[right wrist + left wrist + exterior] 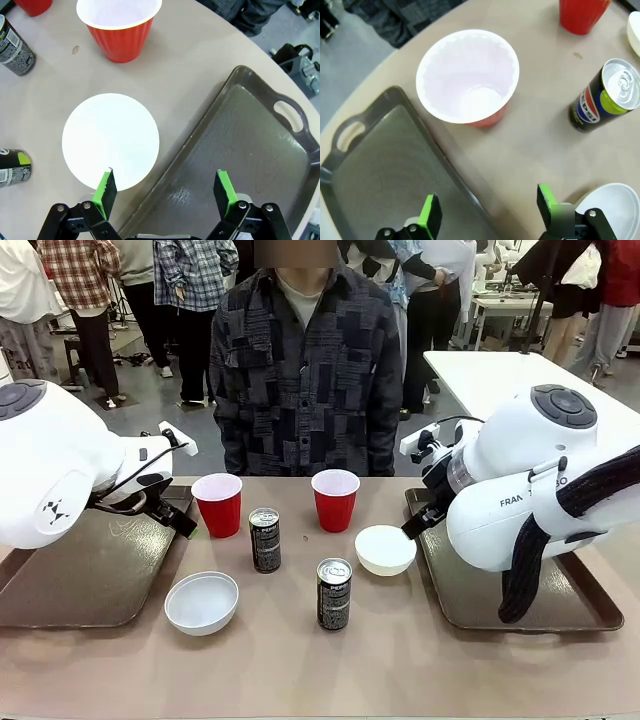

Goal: Prepare tableware on both trays.
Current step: Pick up a Picnic Bowl from the table and place it on a Handle tray.

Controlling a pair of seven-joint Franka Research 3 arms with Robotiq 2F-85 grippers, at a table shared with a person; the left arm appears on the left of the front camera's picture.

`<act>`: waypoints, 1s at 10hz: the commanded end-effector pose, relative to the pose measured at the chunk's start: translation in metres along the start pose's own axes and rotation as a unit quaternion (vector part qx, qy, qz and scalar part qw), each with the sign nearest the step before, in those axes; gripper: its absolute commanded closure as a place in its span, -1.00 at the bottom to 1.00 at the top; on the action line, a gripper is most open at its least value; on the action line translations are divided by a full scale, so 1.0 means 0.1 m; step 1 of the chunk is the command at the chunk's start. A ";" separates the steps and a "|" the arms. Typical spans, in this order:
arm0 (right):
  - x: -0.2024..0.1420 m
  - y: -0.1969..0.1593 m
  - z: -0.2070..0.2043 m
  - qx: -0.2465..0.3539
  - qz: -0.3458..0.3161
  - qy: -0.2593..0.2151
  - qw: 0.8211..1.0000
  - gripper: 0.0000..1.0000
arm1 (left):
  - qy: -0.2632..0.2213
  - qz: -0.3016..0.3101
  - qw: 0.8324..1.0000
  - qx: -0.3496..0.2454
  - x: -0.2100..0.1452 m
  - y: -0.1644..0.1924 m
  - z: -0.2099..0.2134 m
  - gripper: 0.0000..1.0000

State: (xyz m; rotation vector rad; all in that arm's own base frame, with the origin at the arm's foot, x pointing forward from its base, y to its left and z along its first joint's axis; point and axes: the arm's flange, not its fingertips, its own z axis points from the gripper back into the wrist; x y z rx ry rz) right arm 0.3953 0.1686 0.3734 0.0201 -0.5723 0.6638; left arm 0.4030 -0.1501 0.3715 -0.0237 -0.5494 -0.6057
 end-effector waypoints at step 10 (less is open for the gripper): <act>0.00 0.00 0.00 0.000 -0.001 0.000 1.000 -1.00 | 0.000 0.000 1.000 0.000 0.00 0.00 0.00 -1.00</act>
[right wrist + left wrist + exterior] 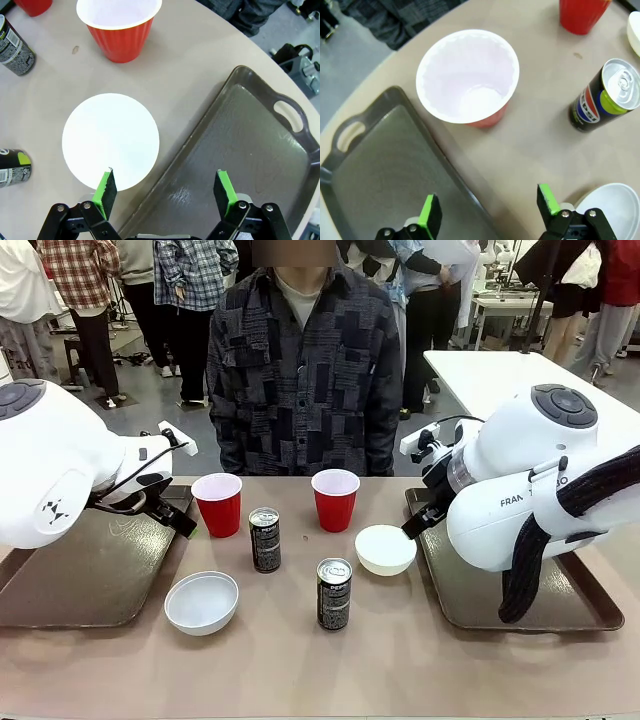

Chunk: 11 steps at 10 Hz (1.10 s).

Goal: Prepare tableware on both trays.
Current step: Pick up a Picnic Bowl from the table and place it on a Handle tray.

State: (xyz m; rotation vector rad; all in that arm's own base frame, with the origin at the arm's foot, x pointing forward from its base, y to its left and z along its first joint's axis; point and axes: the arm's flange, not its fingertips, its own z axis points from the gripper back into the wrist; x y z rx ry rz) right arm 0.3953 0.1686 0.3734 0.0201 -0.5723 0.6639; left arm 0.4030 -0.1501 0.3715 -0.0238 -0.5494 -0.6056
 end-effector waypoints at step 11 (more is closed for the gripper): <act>-1.89 0.39 1.35 -0.061 -0.070 0.155 0.984 -1.00 | 0.095 0.014 0.990 -0.107 -0.22 -0.02 1.38 -1.00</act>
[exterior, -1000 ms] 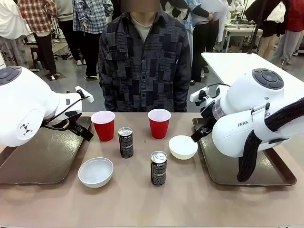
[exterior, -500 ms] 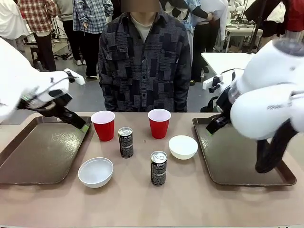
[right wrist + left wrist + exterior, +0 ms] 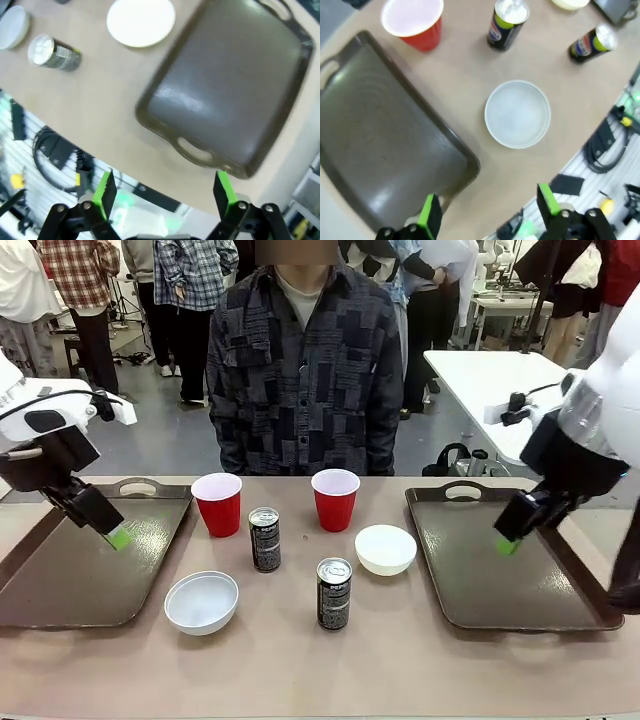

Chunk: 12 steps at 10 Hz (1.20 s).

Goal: Prepare tableware on both trays.
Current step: Pick up a Picnic Bowl from the table and place it on a Handle tray.

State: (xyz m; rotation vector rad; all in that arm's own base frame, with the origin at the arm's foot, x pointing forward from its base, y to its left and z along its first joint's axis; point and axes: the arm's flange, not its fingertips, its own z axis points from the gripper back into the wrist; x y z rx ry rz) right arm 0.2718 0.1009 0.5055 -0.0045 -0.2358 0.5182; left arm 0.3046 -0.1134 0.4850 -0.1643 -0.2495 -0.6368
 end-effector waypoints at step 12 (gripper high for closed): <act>-1.27 -2.53 -0.13 0.323 -0.318 -0.162 0.877 -1.00 | -0.186 0.231 0.916 -0.271 -1.30 2.17 0.23 -1.00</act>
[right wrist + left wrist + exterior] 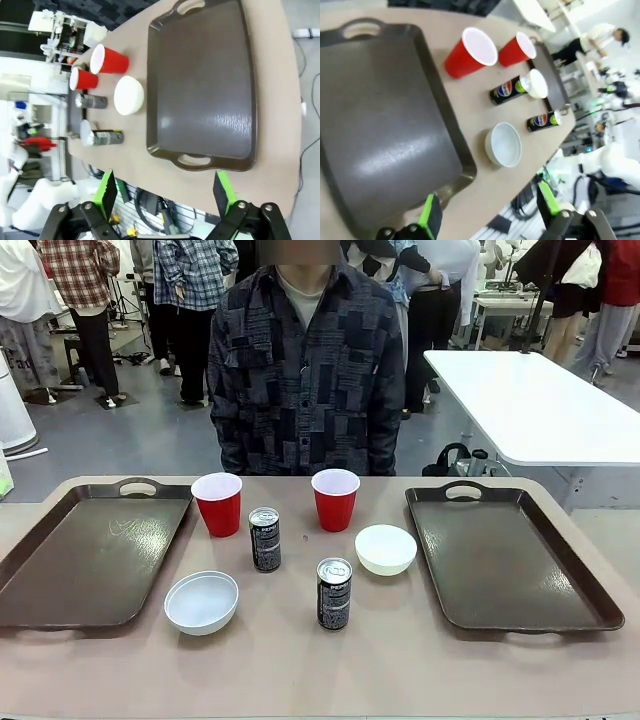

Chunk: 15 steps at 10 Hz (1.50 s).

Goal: Prepare tableware on both trays.
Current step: Pick up a Picnic Bowl from the table and place it on a Handle tray.

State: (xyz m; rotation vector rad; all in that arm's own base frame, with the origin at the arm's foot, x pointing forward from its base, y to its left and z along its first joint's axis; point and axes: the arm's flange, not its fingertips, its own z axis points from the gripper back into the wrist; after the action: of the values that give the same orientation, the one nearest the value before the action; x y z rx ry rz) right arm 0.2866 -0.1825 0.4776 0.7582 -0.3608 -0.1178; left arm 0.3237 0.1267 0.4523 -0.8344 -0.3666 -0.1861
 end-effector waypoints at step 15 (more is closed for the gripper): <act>-0.22 -0.39 0.22 0.043 -0.058 -0.001 0.997 -1.00 | -0.026 -0.010 1.000 0.005 0.17 0.12 0.65 -1.00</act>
State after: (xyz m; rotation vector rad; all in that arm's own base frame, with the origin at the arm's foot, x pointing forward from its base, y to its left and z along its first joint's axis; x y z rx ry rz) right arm 0.2603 -0.2185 0.4600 0.8605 -0.3199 -0.2095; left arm 0.3244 0.1802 0.4885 -0.8016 -0.4053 -0.1413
